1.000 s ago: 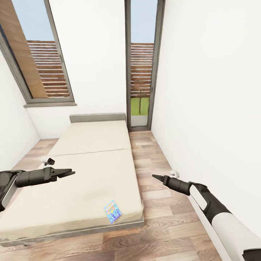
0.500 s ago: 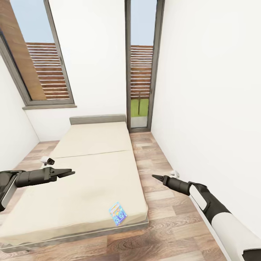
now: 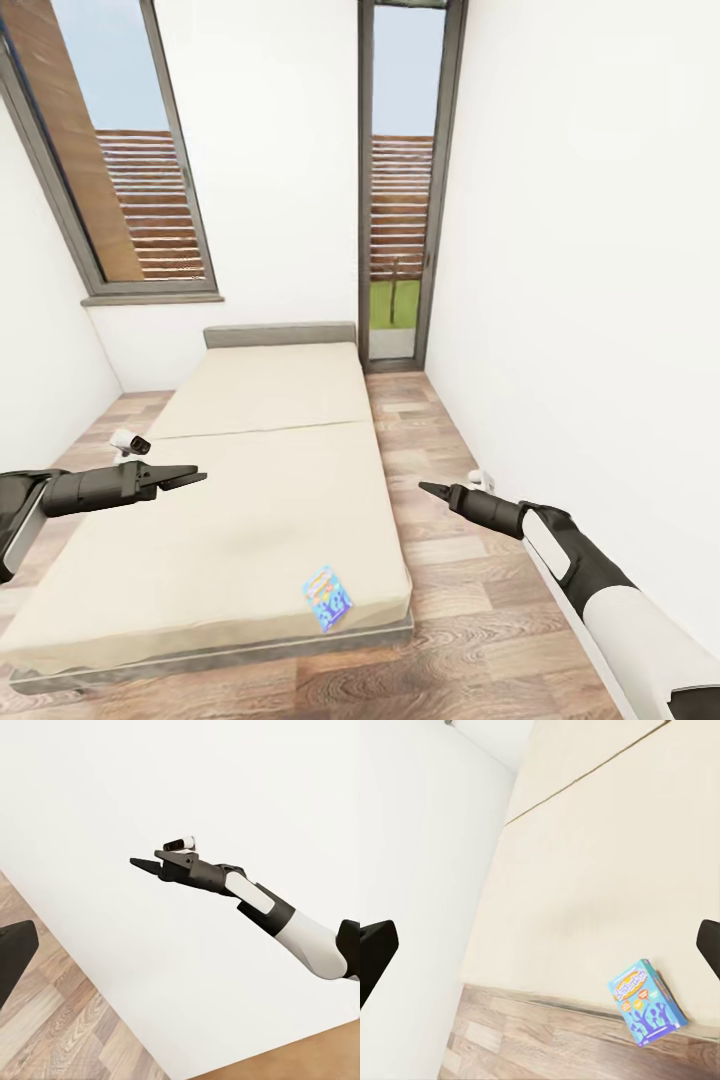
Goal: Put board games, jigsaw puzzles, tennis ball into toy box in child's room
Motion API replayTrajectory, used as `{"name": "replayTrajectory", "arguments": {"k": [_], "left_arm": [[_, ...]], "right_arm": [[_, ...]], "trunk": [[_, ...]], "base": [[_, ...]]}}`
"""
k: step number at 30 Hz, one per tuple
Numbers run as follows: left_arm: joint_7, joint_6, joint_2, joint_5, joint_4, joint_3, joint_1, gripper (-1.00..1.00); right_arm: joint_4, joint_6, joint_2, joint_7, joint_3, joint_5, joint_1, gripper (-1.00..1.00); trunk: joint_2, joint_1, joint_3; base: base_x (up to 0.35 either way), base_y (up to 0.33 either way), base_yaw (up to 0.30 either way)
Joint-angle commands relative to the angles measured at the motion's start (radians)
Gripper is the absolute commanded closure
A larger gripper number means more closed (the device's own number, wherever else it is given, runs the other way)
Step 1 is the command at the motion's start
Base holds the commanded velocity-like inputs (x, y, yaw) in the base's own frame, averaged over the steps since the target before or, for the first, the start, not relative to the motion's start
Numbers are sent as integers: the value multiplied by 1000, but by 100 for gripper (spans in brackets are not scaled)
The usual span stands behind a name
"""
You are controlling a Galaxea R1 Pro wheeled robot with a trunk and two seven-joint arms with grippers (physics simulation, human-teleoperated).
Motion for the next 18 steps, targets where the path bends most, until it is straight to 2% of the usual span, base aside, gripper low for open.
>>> {"name": "replayTrajectory", "arguments": {"k": [1,8,18], "left_arm": [[-4,11,0,0,0,0,-1,-100],[-4,11,0,0,0,-1,-1,-100],[-4,11,-1,0,0,0,-1,-100]], "right_arm": [[-1,6,-1,-2,4,-9,-1,-100],[-1,6,-1,-2,3,-9,-1,-100],[-1,6,-1,-14,4,-7,-1,-100]], "trunk": [[-2,1,-2],[-2,1,0],[-2,1,0]], "base": [[27,-66,42],[14,-27,17],[125,-45,2]]}}
